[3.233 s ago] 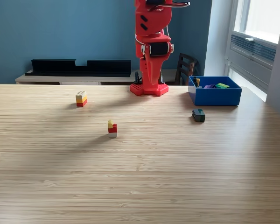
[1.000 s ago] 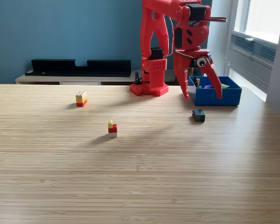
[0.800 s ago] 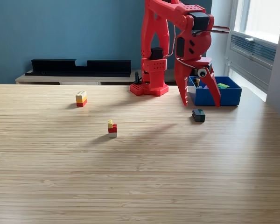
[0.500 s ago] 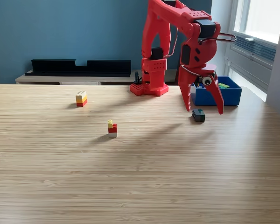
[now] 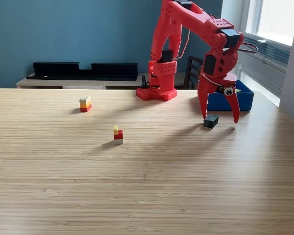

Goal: Grasp a lego block and put it in the bin.

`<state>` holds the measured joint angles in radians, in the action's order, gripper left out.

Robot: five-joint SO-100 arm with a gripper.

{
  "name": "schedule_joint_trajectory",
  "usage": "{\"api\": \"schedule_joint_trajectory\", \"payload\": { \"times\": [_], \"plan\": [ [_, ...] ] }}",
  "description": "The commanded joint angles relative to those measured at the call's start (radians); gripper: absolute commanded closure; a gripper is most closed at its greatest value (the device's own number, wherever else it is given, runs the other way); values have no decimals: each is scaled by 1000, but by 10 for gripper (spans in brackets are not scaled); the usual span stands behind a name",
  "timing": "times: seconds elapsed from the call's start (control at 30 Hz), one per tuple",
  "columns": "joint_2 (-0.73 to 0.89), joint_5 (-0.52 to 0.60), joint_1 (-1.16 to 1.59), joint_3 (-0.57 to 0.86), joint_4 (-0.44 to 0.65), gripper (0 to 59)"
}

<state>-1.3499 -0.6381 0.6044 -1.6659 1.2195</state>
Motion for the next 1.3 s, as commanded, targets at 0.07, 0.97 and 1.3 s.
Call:
{"api": "schedule_joint_trajectory", "payload": {
  "times": [0.07, 0.97, 1.3],
  "plan": [
    [-15, -3, -6, 41, -8, 265],
    [-15, 152, -41, -78, -152, 585],
    [-28, 360, -46, 106, 64, 585]
  ]
}}
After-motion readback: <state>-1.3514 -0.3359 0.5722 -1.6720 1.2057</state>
